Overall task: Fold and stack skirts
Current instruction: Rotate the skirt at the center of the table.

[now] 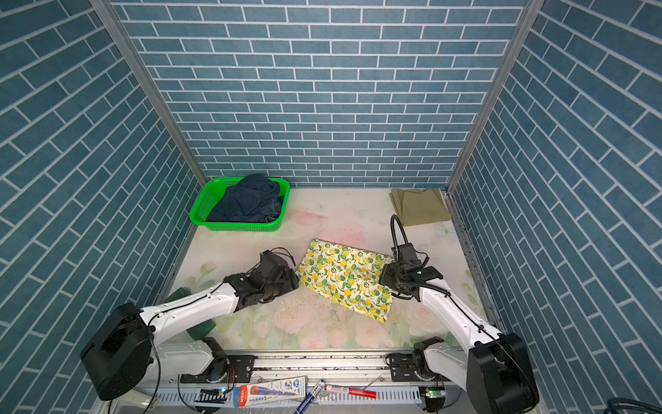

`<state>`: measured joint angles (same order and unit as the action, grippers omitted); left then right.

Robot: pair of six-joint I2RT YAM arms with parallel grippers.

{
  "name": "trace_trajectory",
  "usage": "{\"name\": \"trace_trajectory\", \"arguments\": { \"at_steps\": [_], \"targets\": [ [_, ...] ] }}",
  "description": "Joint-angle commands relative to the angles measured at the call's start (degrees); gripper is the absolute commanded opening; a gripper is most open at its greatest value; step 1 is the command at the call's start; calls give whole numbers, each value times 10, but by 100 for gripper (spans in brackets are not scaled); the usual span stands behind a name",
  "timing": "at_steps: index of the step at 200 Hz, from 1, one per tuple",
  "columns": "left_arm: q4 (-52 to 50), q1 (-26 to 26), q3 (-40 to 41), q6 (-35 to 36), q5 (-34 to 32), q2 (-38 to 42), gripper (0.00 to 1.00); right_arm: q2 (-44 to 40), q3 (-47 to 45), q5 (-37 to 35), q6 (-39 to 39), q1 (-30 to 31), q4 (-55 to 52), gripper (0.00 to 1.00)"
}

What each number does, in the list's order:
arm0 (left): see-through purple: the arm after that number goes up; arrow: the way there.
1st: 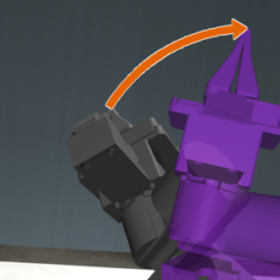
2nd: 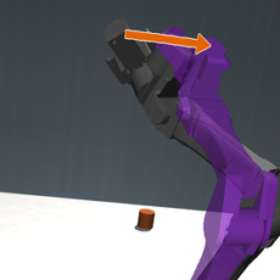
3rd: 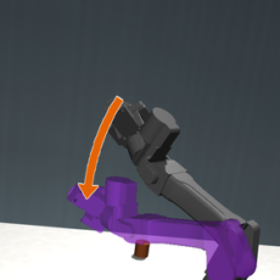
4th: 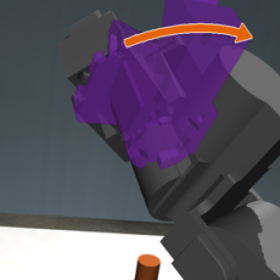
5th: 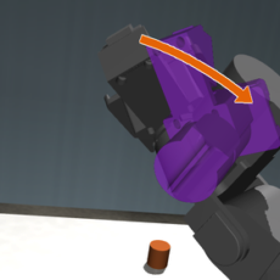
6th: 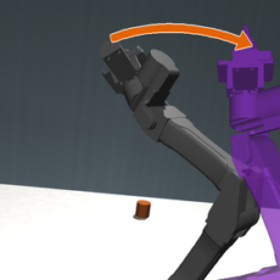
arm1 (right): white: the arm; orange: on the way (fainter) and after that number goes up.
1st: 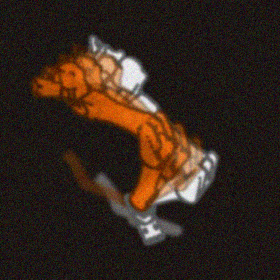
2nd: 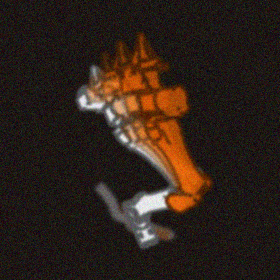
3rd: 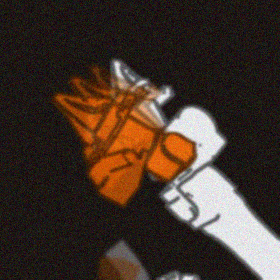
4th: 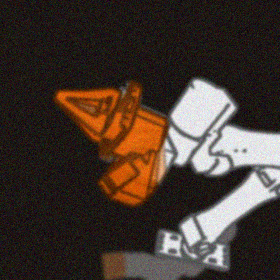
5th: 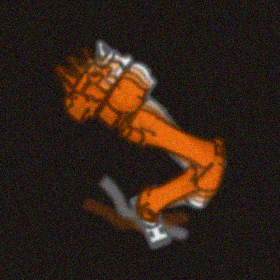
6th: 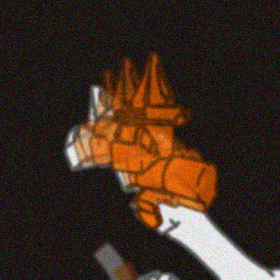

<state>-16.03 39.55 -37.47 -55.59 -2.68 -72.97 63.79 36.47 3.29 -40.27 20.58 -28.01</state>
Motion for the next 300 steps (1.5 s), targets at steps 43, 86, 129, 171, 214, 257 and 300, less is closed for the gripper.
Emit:
{"name": "trace_trajectory", "arguments": {
  "at_steps": [43, 86, 129, 171, 214, 257, 300],
  "targets": [
    [-123, -58, -197, 298, 96, -156, 77, 1, 4, 14, -7, -24, -8, 62],
    [-135, -58, -274, 366, 74, -271, 76, 0, -2, 38, 4, -35, -4, 62],
    [-128, -58, -317, 380, 52, -348, 75, 13, -23, 36, 10, -36, 1, 61],
    [-110, -59, -319, 381, 62, -384, 67, 31, -38, 43, 14, -36, 13, 61],
    [-93, -59, -304, 368, 99, -399, 17, 53, -45, 41, 20, -37, 29, 61],
    [-97, -63, -299, 350, 80, -388, 0, 94, -41, 36, 31, -37, 50, 60],
    [-71, -100, -240, 297, 66, -324, 0, 124, -32, 51, 32, -35, 84, 59]
  ]
}}
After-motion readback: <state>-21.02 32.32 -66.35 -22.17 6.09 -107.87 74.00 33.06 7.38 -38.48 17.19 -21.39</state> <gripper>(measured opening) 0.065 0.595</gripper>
